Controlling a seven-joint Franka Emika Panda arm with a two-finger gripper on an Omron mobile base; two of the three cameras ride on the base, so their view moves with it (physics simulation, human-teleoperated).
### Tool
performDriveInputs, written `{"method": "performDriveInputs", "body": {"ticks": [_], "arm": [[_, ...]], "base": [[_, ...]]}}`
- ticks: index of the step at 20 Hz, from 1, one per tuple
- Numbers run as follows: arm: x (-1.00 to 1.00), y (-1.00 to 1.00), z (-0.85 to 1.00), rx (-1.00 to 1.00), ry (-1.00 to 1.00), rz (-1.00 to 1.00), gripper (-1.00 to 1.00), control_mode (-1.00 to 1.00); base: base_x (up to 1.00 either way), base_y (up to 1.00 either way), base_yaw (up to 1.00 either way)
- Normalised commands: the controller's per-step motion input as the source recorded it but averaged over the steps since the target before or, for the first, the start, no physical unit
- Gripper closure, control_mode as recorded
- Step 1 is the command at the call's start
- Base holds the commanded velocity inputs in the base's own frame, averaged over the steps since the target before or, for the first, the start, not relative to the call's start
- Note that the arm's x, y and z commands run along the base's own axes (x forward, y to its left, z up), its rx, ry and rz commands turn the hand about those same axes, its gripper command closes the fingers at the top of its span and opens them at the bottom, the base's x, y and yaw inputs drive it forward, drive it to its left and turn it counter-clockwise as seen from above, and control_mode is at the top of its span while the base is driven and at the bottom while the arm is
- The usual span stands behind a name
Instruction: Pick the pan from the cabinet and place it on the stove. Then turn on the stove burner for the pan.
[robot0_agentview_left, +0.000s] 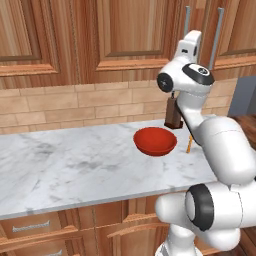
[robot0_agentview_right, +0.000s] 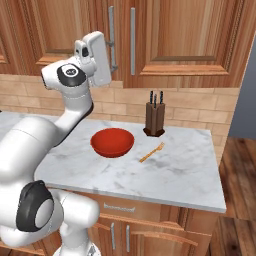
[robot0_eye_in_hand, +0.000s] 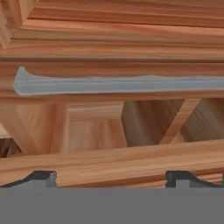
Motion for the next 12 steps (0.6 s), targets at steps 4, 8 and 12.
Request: {"method": "performDriveInputs", "body": {"ticks": [4,8,12], "arm": [[0.09,-0.02,0.00,0.05,0.00,0.05,-1.00,-1.00],[0.15,0.00,0.00,0.03,0.00,0.05,-1.00,-1.00],[0.17,0.00,0.00,0.00,0.00,0.04,-1.00,-1.00]], "base": [[0.00,0.00,0.00],[0.00,0.00,0.00],[0.00,0.00,0.00]]}}
